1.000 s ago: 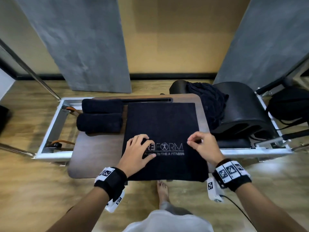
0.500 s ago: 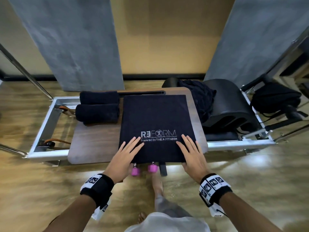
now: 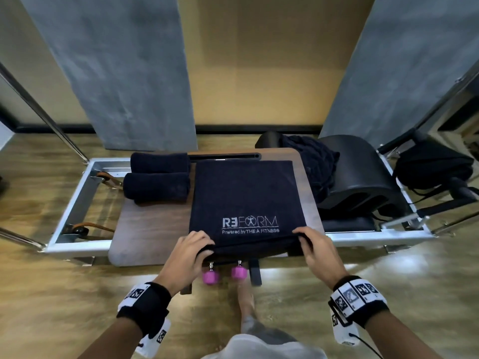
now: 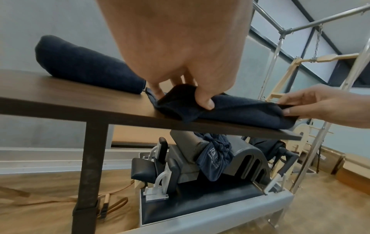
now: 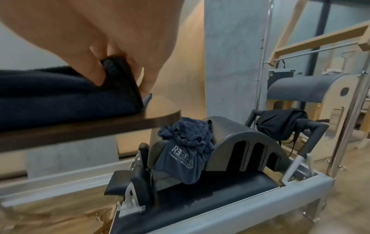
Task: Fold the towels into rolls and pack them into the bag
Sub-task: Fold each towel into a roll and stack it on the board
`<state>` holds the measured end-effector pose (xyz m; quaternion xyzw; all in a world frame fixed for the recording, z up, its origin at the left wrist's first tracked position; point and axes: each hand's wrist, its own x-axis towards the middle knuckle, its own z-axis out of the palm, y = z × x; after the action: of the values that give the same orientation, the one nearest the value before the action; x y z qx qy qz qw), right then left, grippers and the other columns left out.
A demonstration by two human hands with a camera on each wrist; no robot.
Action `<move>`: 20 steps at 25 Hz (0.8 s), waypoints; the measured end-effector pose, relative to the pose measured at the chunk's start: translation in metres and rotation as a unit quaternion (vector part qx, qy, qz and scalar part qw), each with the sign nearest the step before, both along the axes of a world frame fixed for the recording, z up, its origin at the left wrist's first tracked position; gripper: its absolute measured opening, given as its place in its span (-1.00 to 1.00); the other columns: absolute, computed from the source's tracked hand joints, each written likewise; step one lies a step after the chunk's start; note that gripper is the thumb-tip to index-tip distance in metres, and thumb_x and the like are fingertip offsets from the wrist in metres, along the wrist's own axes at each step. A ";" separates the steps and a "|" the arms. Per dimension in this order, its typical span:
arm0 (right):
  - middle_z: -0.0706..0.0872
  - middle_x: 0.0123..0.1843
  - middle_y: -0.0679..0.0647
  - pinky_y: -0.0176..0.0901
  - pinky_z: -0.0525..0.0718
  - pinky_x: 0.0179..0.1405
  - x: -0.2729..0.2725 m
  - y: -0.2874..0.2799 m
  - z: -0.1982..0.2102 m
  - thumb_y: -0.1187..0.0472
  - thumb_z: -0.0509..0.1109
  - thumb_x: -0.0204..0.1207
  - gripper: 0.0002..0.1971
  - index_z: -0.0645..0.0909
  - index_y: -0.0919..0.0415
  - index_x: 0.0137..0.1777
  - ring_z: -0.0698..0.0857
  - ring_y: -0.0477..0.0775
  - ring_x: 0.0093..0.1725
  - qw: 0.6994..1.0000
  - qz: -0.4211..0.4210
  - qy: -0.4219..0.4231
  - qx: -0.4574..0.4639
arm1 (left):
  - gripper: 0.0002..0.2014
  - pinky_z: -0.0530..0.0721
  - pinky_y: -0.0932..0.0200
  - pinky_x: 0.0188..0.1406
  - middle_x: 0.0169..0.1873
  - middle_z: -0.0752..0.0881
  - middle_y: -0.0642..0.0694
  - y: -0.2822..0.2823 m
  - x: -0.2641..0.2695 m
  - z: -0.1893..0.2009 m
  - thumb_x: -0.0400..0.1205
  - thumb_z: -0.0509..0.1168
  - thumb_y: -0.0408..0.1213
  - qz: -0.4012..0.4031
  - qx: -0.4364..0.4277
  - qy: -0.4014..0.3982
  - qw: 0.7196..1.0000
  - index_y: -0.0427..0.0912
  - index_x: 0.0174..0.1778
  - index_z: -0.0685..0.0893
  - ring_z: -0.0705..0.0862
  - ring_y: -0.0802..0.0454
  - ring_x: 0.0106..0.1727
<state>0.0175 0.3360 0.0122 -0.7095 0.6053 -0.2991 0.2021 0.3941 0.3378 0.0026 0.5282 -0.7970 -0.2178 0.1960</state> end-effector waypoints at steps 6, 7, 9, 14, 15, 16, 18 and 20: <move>0.84 0.02 -0.07 -0.19 0.71 0.20 -0.007 -0.063 0.017 0.45 0.50 0.62 -0.77 0.84 0.12 0.12 0.80 -0.03 0.08 0.998 -0.030 -0.048 0.030 | -0.79 0.68 -0.01 0.02 -0.10 0.76 0.17 -0.055 -0.008 0.007 0.90 0.16 -0.23 0.120 0.065 0.115 0.984 0.08 0.09 0.69 0.73 0.18 -0.03; 0.86 0.03 -0.08 -0.28 0.68 0.20 -0.008 -0.077 0.021 0.43 0.53 0.61 -0.78 0.85 0.11 0.12 0.80 -0.05 0.11 0.996 -0.045 -0.069 0.033 | -0.78 0.68 -0.10 -0.03 -0.16 0.76 0.11 -0.069 -0.010 0.012 0.90 0.13 -0.21 0.138 0.065 0.112 0.982 0.08 0.04 0.65 0.74 0.08 -0.08; 0.87 0.03 -0.11 -0.28 0.67 0.15 -0.009 -0.105 0.032 0.38 0.56 0.60 -0.80 0.87 0.07 0.08 0.80 -0.10 0.12 0.992 -0.066 -0.099 0.042 | -0.76 0.63 -0.14 -0.15 -0.27 0.70 0.05 -0.096 -0.016 0.022 0.90 0.10 -0.26 0.157 0.056 0.098 0.981 0.07 -0.04 0.57 0.70 -0.10 -0.19; 0.88 -0.01 -0.05 -0.07 0.73 0.26 -0.012 -0.195 0.041 0.38 0.55 0.61 -0.84 0.89 0.13 0.04 0.82 -0.06 0.13 0.983 -0.071 -0.159 0.058 | -0.77 0.67 -0.15 -0.07 -0.21 0.73 -0.15 -0.175 -0.033 0.045 0.87 0.10 -0.33 0.239 0.040 0.098 0.965 -0.04 -0.03 0.60 0.70 -0.23 -0.14; 0.89 -0.01 -0.02 -0.02 0.73 0.30 -0.013 -0.213 0.040 0.39 0.55 0.61 -0.85 0.89 0.16 0.04 0.83 -0.02 0.14 0.981 -0.075 -0.164 0.067 | -0.78 0.70 -0.19 -0.02 -0.17 0.75 -0.20 -0.191 -0.036 0.048 0.86 0.10 -0.34 0.256 0.048 0.091 0.961 -0.09 -0.01 0.62 0.71 -0.29 -0.10; 0.89 -0.01 0.02 0.03 0.74 0.33 -0.012 -0.226 0.038 0.39 0.56 0.60 -0.87 0.89 0.19 0.04 0.83 0.01 0.15 0.980 -0.080 -0.164 0.078 | -0.78 0.71 -0.23 0.03 -0.13 0.75 -0.24 -0.202 -0.039 0.050 0.85 0.10 -0.35 0.265 0.061 0.082 0.959 -0.14 0.01 0.64 0.70 -0.34 -0.06; 0.90 -0.01 0.05 0.05 0.72 0.37 -0.011 -0.254 0.032 0.38 0.57 0.60 -0.89 0.89 0.20 0.02 0.83 0.05 0.16 0.978 -0.089 -0.159 0.104 | -0.79 0.70 -0.25 0.06 -0.08 0.74 -0.29 -0.228 -0.045 0.051 0.82 0.10 -0.39 0.278 0.096 0.057 0.954 -0.20 0.04 0.64 0.69 -0.42 0.01; 0.89 -0.01 0.06 -0.02 0.71 0.35 -0.009 -0.274 0.026 0.36 0.57 0.60 -0.91 0.88 0.22 0.02 0.83 0.06 0.16 0.976 -0.102 -0.150 0.122 | -0.78 0.65 -0.16 0.05 0.04 0.74 -0.32 -0.247 -0.050 0.051 0.80 0.09 -0.43 0.296 0.131 0.022 0.946 -0.22 0.11 0.67 0.69 -0.46 0.13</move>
<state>0.0088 0.0622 0.0381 -0.5605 0.6693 -0.3452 0.3444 0.3444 0.0906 0.0533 0.7563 -0.5650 -0.2638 0.1979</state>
